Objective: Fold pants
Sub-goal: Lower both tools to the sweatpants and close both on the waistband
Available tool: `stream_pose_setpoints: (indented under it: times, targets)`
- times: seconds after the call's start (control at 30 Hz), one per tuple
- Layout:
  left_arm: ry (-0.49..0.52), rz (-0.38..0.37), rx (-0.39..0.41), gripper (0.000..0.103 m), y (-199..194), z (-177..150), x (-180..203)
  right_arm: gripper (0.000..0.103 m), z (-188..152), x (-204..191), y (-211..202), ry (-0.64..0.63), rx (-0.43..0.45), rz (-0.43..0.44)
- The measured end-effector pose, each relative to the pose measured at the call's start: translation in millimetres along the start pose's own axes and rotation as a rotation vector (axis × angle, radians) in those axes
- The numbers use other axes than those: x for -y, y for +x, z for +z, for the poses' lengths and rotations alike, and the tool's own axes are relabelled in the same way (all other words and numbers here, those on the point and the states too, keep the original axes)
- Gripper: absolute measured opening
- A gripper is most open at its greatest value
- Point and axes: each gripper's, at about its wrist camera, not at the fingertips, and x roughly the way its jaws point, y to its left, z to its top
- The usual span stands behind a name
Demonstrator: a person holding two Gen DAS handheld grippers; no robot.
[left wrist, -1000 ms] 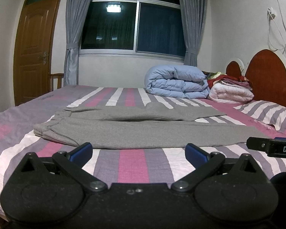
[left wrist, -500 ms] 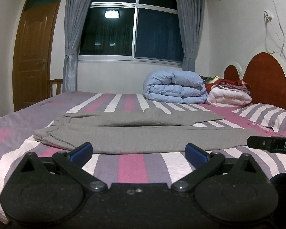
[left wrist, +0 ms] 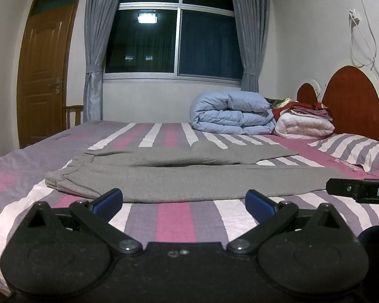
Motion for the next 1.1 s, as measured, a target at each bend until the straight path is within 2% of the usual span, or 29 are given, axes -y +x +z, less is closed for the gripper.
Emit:
stream_pose_setpoints:
  times: [0.13, 0.23, 0.3, 0.37, 0.43, 0.5, 0.6, 0.63, 0.7, 0.73, 0.77, 0.8, 0.83, 0.97, 1.1]
  targets:
    - [-0.017, 0.000, -0.014, 0.097, 2.1, -0.3, -2.4, 0.103, 0.3, 0.2, 1.0, 0.000, -0.004, 0.019]
    - [-0.030, -0.005, -0.061, 0.097, 10.3, 0.4, -8.2, 0.103, 5.0, -0.9, 8.0, -0.012, -0.025, 0.059]
    - [-0.055, -0.033, -0.090, 0.097, 16.9, 4.2, -17.6, 0.103, 13.9, 0.2, 18.6, -0.018, -0.045, 0.120]
    - [-0.062, -0.036, -0.085, 0.097, 27.1, 14.8, -33.1, 0.103, 27.5, 0.5, 29.9, -0.051, -0.040, 0.164]
    - [-0.034, 0.016, -0.084, 0.097, 45.1, 32.9, -55.3, 0.103, 48.3, -0.1, 45.2, -0.078, -0.032, 0.207]
    - [-0.054, 0.011, -0.087, 0.097, 62.6, 53.8, -85.3, 0.103, 74.4, 0.2, 62.3, -0.094, -0.006, 0.243]
    - [-0.059, 0.027, -0.104, 0.089, 94.4, 85.6, -134.4, 0.103, 117.0, -1.3, 95.0, -0.138, 0.017, 0.276]
    - [-0.049, 0.030, -0.116, 0.081, 106.5, 95.0, -151.3, 0.103, 129.0, 0.5, 106.4, -0.144, 0.014, 0.288]
    - [-0.030, 0.057, -0.136, 0.076, 130.2, 111.2, -180.7, 0.102, 152.1, -2.2, 131.8, -0.170, 0.014, 0.300]
    - [-0.024, 0.067, -0.140, 0.076, 140.0, 116.0, -193.0, 0.090, 161.4, -3.0, 144.9, -0.180, 0.011, 0.313]
    - [-0.018, 0.075, -0.148, 0.076, 151.0, 119.9, -205.4, 0.068, 169.3, -4.3, 159.8, -0.185, -0.005, 0.335]
    - [-0.003, 0.087, -0.170, 0.076, 168.0, 123.5, -220.9, 0.059, 176.9, -8.2, 178.7, -0.197, -0.026, 0.343]
    - [0.011, 0.094, -0.188, 0.076, 180.5, 124.4, -229.1, 0.056, 181.6, -10.6, 195.9, -0.210, -0.039, 0.342]
    - [0.033, 0.095, -0.276, 0.076, 252.7, 121.8, -270.6, 0.056, 188.4, -25.8, 270.5, -0.268, -0.088, 0.360]
    - [-0.079, -0.028, -0.373, 0.074, 330.0, 110.4, -307.6, 0.056, 177.8, -37.9, 349.9, -0.288, -0.164, 0.379]
